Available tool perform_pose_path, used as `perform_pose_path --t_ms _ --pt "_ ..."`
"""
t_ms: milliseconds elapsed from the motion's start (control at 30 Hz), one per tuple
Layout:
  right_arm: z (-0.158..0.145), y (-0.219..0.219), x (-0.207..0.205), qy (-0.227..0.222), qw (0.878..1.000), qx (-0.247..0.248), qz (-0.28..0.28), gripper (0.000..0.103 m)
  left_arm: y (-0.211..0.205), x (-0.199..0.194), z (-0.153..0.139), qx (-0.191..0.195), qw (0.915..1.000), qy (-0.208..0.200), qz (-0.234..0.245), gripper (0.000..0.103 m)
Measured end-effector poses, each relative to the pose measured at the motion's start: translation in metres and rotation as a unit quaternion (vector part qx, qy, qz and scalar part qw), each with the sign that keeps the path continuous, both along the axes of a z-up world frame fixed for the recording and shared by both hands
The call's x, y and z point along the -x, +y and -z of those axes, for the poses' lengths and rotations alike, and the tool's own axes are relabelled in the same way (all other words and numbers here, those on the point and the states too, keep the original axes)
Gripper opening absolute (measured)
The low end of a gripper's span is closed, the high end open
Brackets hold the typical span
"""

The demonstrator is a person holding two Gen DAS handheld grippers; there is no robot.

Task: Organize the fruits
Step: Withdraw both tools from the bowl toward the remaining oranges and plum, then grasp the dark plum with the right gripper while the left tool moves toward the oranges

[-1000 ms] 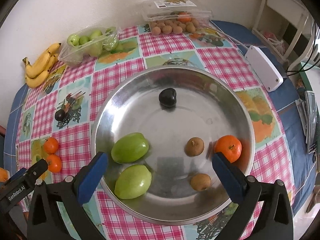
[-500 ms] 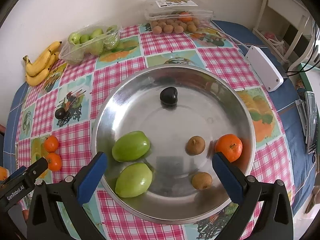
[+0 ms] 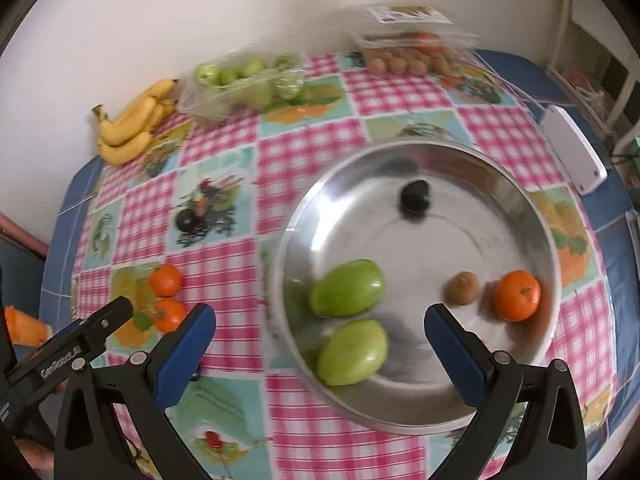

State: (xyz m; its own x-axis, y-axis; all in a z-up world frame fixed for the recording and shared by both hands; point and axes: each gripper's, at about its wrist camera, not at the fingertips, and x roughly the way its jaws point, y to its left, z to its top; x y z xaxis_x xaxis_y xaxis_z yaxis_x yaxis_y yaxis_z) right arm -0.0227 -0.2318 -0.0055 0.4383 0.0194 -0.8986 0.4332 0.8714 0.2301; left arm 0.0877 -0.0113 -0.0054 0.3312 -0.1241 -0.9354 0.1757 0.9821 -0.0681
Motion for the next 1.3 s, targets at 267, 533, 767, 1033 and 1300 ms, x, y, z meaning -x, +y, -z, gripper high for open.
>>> perform_pose_path --t_ms 267,533,767,1033,1300 --pt "-0.008 0.034 -0.013 -0.020 0.999 -0.018 -0.040 0.103 0.023 -0.001 0.001 0.018 0.9993 0.006 -0.031 0.103" --pt "-0.003 0.061 -0.022 -0.013 0.997 -0.026 -0.078 0.103 0.036 0.004 0.007 0.024 0.9986 0.021 -0.042 0.103" --pt "0.008 0.082 -0.025 0.008 0.994 -0.021 -0.106 0.103 0.049 0.008 0.015 0.024 0.9973 0.037 -0.058 0.103" --pt "0.026 0.091 -0.028 0.039 0.992 -0.012 -0.117 0.103 0.056 0.007 0.038 0.001 0.9950 0.069 -0.072 0.103" --pt "0.036 0.092 -0.028 0.047 0.992 -0.021 -0.119 0.103 0.054 0.005 0.052 -0.001 0.9940 0.094 -0.055 0.103"
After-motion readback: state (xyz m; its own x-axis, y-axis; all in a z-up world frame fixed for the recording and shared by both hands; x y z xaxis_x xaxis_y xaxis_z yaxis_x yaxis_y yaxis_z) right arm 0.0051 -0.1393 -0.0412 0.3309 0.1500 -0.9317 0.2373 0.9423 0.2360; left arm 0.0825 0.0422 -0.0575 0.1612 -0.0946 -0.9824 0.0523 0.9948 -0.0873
